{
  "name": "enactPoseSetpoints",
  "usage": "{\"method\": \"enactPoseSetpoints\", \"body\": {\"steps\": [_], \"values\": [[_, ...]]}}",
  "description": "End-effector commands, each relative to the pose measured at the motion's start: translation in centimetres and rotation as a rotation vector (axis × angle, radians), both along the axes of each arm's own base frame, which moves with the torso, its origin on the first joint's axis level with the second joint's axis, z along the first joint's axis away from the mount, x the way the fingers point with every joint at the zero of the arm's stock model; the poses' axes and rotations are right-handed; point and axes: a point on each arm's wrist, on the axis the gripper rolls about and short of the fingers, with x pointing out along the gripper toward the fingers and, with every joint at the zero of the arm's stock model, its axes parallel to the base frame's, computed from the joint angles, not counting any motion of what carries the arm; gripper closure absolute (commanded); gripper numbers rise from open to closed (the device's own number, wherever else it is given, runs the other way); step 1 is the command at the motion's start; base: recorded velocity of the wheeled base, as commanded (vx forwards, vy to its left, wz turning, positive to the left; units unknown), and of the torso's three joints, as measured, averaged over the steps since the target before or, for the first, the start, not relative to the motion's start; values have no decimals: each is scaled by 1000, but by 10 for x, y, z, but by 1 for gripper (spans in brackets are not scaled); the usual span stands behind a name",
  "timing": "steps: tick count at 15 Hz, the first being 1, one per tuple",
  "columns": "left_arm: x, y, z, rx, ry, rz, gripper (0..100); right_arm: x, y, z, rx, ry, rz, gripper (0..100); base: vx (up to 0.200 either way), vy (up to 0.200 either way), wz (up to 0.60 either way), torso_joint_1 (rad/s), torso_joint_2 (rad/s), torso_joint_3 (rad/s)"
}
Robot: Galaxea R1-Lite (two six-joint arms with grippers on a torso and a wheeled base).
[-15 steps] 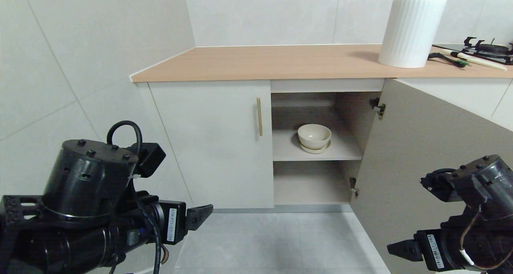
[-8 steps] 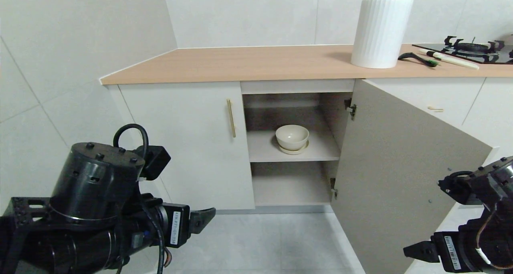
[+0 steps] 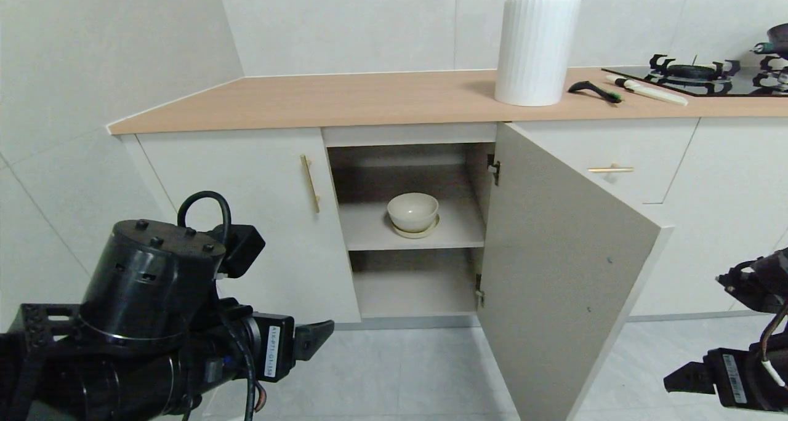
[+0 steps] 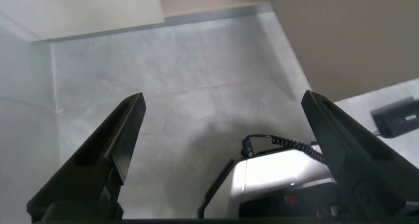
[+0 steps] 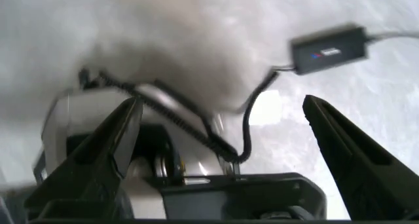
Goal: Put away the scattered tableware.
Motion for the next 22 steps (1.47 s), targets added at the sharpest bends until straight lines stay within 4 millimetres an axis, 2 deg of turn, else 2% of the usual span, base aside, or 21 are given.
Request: {"method": "enactPoseSetpoints", "body": {"steps": [1, 3, 8, 12, 15, 18, 21, 22], "values": [[0, 1, 1, -3, -3, 3, 0, 11, -22, 11, -8, -47, -111, 0, 0, 0, 0, 0, 0, 0], [-1, 1, 1, -4, -5, 3, 0, 28, -31, 13, 26, -104, -160, 0, 0, 0, 0, 0, 0, 0], [0, 2, 3, -15, -15, 13, 0, 91, -34, -15, 153, -212, -246, 0, 0, 0, 0, 0, 0, 0], [7, 7, 6, -27, -34, 49, 0, 109, -21, -21, 219, -208, -178, 0, 0, 0, 0, 0, 0, 0], [13, 10, 8, -30, -38, 78, 0, 112, -1, -19, 253, -205, -85, 0, 0, 0, 0, 0, 0, 0], [26, 24, 12, -37, -46, 156, 0, 113, 27, -10, 315, -210, 51, 0, 0, 0, 0, 0, 0, 0], [34, 37, 18, -52, -62, 206, 0, 122, 60, -8, 330, -208, 162, 0, 0, 0, 0, 0, 0, 0], [35, 39, 18, -53, -62, 214, 0, 132, 75, -6, 331, -219, 209, 0, 0, 0, 0, 0, 0, 0]]}}
